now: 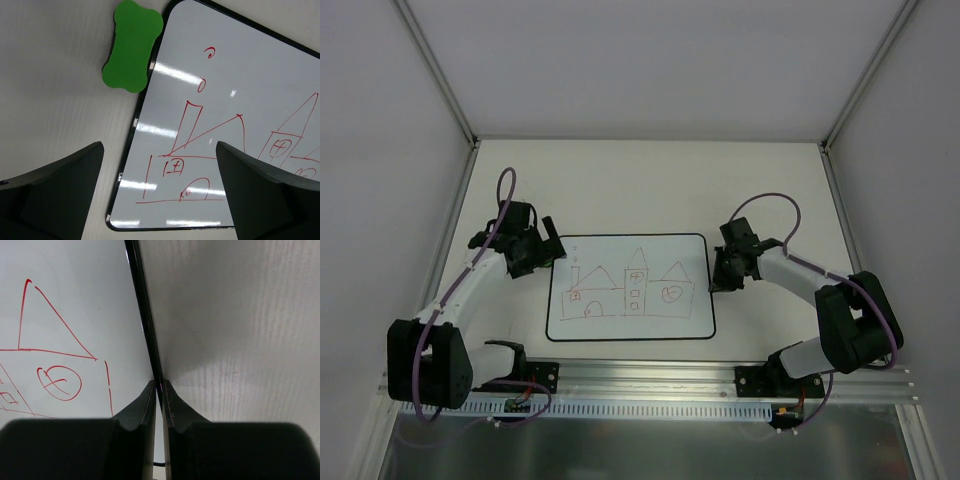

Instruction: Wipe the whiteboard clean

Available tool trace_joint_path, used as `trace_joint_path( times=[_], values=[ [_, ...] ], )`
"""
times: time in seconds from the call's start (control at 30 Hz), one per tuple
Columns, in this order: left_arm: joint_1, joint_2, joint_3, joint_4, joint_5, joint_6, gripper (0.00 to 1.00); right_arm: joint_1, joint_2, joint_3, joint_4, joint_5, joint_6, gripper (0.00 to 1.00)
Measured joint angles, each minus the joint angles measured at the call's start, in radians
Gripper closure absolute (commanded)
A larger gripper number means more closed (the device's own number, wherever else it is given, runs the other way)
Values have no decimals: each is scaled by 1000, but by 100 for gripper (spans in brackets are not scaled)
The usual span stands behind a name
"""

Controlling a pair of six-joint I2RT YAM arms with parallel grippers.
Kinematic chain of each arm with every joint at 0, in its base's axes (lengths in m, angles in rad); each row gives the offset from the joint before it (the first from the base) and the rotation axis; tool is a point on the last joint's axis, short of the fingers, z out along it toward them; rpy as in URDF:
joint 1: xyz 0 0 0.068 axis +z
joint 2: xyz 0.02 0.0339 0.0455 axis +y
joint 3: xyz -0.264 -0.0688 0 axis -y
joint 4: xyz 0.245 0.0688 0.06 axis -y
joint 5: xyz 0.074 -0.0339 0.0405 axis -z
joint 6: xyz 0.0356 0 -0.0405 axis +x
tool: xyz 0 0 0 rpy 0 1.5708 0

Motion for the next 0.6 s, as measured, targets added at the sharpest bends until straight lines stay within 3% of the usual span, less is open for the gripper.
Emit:
trace_joint_path(
  times=[0.27,0.47,0.6],
  values=[
    [-19,143,94,-1,-97,-4,11,25,0,0,4,1,7,91],
    [-14,244,205,8,-170,76,14,26,-3,-6,12,0,6,92],
    [7,339,234,25,-165,114,23,26,-10,-14,24,-6,6,92]
  ],
)
